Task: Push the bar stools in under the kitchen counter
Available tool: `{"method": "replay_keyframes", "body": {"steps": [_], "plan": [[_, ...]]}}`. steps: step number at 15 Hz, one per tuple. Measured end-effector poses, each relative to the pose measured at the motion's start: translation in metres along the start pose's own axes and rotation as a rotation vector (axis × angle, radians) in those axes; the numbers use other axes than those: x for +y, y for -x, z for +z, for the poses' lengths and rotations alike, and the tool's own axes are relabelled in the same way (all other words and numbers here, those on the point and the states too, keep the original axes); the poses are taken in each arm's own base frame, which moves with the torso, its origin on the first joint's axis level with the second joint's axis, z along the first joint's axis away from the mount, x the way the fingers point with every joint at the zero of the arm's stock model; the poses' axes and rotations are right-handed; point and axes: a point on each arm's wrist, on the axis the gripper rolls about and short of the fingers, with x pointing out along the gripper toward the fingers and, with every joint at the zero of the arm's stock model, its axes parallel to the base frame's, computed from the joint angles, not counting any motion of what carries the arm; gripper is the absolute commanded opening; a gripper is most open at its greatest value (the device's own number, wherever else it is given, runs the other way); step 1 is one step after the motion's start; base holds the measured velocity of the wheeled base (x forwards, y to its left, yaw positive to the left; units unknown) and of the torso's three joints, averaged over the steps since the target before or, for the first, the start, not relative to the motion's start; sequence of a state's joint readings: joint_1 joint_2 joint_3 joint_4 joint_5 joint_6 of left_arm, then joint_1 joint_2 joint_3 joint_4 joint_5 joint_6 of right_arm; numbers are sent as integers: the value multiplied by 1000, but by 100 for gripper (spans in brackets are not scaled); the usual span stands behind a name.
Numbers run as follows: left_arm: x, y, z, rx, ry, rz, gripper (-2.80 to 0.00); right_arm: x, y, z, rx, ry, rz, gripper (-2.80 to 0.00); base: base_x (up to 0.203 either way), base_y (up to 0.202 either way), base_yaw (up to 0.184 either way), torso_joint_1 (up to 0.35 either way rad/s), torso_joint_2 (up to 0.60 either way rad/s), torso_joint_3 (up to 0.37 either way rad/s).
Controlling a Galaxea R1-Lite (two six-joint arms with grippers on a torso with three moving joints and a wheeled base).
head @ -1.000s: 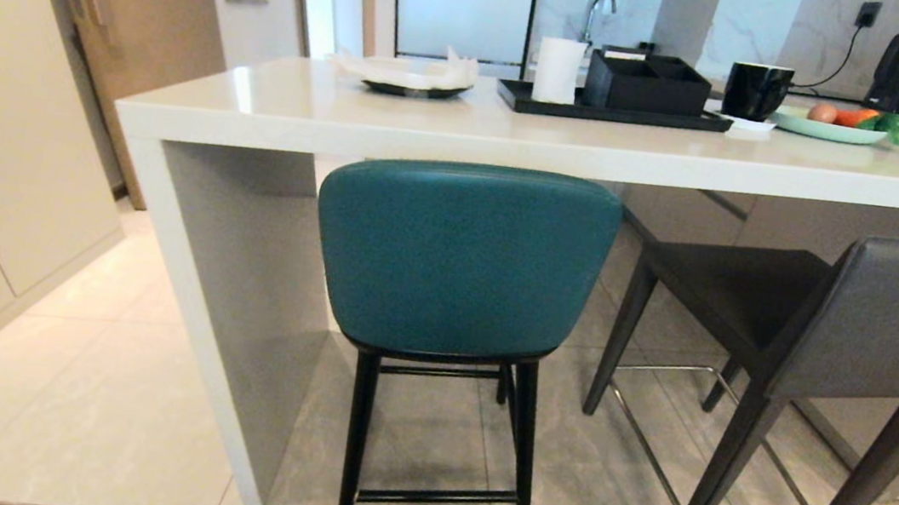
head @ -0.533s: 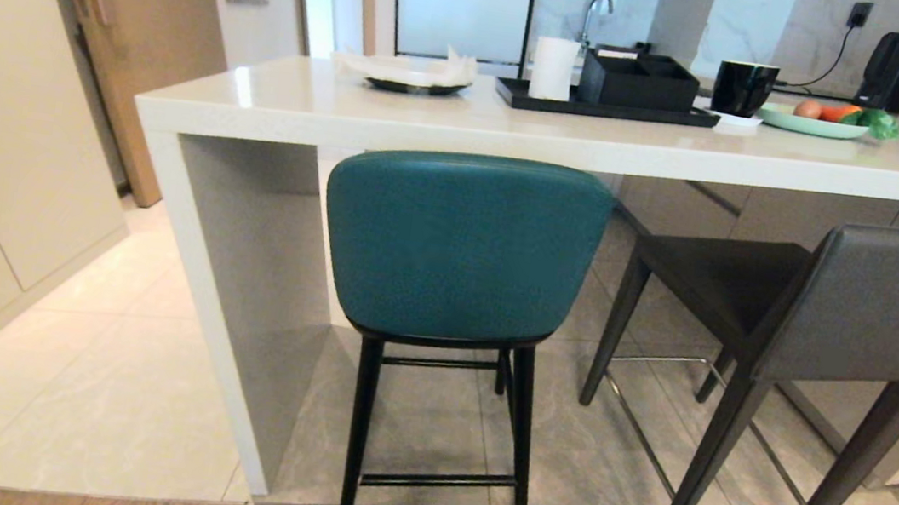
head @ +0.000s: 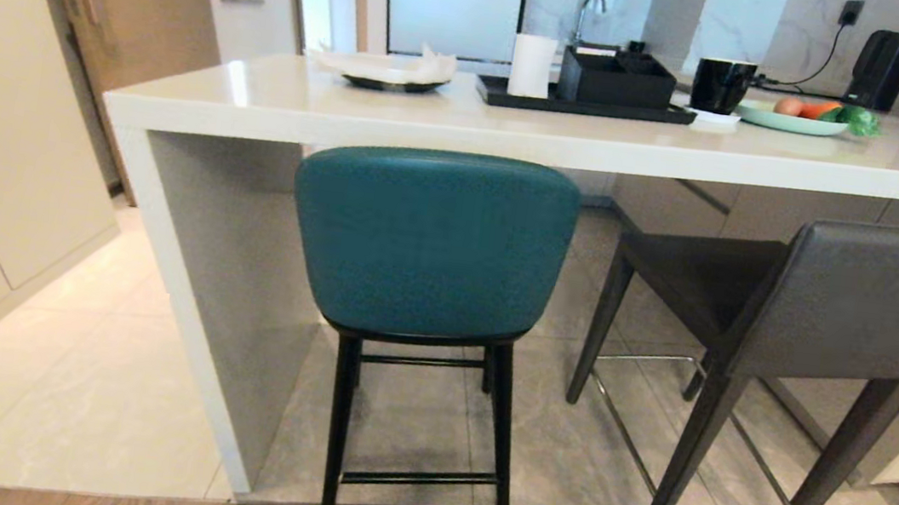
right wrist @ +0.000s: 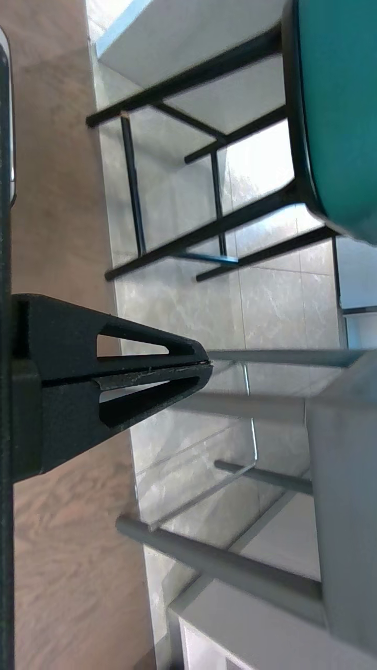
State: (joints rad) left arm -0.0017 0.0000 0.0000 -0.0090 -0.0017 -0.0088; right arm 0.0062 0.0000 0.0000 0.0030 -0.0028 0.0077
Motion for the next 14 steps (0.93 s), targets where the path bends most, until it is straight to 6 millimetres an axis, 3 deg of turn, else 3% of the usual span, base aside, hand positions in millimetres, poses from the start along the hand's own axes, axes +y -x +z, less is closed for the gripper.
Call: {"method": "replay_keyframes", "body": {"steps": [14], "plan": [[0,0,0,1,1,0,-280,0,0,0,0,-3,-1,-280,0,-195,1,2,2,3]]}}
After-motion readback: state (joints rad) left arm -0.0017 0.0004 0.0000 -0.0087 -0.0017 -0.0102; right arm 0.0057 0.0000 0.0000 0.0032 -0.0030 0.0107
